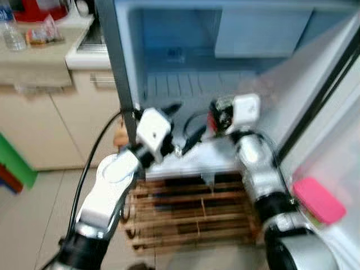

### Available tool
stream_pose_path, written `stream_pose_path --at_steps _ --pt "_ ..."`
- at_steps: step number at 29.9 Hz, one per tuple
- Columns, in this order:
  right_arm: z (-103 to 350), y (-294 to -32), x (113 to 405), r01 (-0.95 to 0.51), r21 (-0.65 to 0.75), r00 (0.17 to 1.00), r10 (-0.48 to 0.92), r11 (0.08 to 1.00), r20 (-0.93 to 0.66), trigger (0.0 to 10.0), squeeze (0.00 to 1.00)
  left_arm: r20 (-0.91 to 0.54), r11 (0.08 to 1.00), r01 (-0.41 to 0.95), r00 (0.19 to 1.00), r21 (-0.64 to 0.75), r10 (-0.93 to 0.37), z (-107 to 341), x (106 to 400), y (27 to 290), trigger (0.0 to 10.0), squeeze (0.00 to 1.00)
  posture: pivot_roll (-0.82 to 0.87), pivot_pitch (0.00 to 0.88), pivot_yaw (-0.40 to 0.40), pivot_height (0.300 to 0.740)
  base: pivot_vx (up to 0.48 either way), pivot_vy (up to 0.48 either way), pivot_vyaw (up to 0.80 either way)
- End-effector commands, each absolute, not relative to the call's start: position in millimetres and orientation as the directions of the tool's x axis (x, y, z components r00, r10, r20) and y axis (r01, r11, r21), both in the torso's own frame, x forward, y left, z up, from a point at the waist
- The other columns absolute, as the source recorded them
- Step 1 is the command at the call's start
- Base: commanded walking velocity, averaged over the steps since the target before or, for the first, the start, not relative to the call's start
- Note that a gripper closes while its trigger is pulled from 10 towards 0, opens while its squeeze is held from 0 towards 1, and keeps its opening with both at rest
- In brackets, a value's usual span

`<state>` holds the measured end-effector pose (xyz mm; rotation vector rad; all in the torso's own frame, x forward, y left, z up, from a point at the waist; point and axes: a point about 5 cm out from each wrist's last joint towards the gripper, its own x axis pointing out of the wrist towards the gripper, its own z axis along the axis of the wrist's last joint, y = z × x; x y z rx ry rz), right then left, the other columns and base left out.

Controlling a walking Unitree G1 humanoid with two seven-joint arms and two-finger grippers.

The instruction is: Restocking fridge

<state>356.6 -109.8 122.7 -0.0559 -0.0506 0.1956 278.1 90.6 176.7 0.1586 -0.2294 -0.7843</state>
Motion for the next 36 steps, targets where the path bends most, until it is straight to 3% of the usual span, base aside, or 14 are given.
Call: stream_pose_path --at_steps 1,8,14,28,36 --pt "124 -111 359 -0.186 -0.06 0.982 0.188 0.981 0.033 10.0 0.0 0.143 0.677 0.701 0.663 0.225 -0.735 181 274 89 10.0 0.0 0.05 0.0 -0.003 0.74 0.0 0.0 0.0" --pt "122 -95 361 -0.212 -0.045 0.977 0.213 0.976 0.014 10.0 0.0 0.054 0.618 0.751 0.625 0.234 -0.779 177 263 96 10.0 0.0 0.09 0.0 -0.006 0.74 0.0 0.0 0.0" --pt "127 -83 365 -0.19 -0.028 0.981 0.191 0.981 0.039 10.0 0.0 -0.023 0.621 0.753 0.64 0.217 -0.768 172 245 114 10.0 0.0 0.16 0.029 0.004 0.74 0.0 0.0 0.0" --pt "124 -94 377 -0.029 -0.024 0.999 0.028 0.999 -0.034 10.0 0.0 -0.108 0.615 0.77 0.635 0.169 -0.765 177 204 126 10.0 0.0 0.24 0.159 0.016 0.74 0.0 0.0 0.0" --pt "115 -90 374 -0.016 -0.042 0.998 0.013 0.999 -0.064 10.0 0.0 -0.13 0.605 0.78 0.624 0.16 -0.77 180 197 128 10.0 0.0 0.27 0.198 0.026 0.74 0.0 0.0 0.0"
